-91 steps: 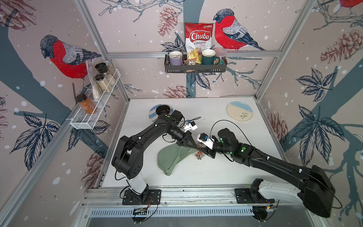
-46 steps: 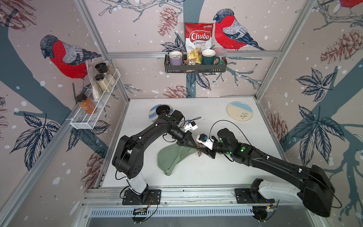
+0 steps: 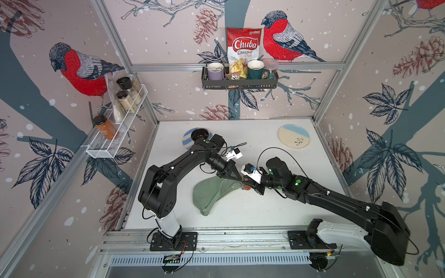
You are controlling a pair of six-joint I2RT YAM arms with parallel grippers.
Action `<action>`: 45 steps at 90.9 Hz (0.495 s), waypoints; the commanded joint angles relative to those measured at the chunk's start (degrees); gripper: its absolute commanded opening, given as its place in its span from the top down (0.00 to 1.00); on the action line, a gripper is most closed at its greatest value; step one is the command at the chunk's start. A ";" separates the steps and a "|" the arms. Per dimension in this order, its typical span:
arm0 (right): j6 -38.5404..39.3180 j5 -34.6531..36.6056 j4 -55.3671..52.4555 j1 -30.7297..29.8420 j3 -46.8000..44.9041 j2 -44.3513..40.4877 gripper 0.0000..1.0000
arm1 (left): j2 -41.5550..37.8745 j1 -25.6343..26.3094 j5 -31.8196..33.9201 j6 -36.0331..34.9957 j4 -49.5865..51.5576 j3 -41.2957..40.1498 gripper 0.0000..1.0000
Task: Remove the decoration from the bag
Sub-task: Remove the decoration item from the bag.
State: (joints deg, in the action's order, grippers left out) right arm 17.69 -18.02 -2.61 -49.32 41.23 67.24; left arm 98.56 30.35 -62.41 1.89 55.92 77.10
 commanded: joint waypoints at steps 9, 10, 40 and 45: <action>-4.39 3.03 7.77 -0.18 0.18 -0.12 0.64 | -0.29 0.41 -0.63 1.95 -1.01 -0.89 1.00; -4.32 3.06 7.87 -0.26 0.17 -0.11 0.64 | -0.29 0.41 -0.71 2.01 -1.09 -0.89 1.00; -5.01 4.37 7.71 -0.36 0.79 0.47 0.80 | 0.14 0.29 -0.50 3.22 -1.97 -0.59 1.00; -6.43 5.21 6.85 -0.39 1.36 0.85 0.83 | -0.48 0.32 -0.51 4.08 -2.95 -1.11 1.00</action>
State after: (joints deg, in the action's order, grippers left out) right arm 15.07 -16.73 -1.93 -49.78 41.25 67.66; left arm 98.70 30.41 -62.04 4.14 52.84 76.51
